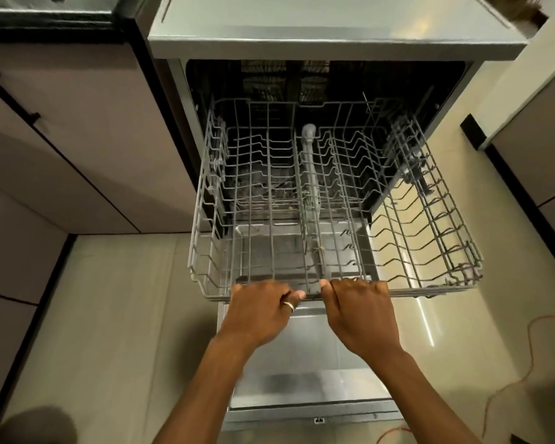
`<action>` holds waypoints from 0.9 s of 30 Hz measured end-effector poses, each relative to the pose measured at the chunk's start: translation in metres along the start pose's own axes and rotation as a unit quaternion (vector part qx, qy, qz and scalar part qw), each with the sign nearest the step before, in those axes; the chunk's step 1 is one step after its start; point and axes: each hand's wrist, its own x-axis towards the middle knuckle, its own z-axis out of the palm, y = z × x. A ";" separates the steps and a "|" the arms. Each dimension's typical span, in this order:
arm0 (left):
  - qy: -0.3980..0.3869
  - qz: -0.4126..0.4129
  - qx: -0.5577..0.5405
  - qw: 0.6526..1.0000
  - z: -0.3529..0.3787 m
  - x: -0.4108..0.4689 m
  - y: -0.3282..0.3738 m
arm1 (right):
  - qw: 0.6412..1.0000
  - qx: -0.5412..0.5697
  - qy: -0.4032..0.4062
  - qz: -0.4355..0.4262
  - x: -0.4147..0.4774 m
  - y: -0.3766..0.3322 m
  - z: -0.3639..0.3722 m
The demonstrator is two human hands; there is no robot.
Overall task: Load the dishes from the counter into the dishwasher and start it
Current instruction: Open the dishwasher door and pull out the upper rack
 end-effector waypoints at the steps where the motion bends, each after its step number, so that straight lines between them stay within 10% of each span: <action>1: -0.003 -0.002 0.002 1.000 0.003 -0.005 0.001 | 1.000 -0.006 -0.002 -0.001 -0.006 0.000 0.000; 27: -0.008 -0.046 -0.038 0.998 -0.028 -0.077 0.020 | 0.985 0.132 -0.109 0.007 -0.060 0.006 -0.063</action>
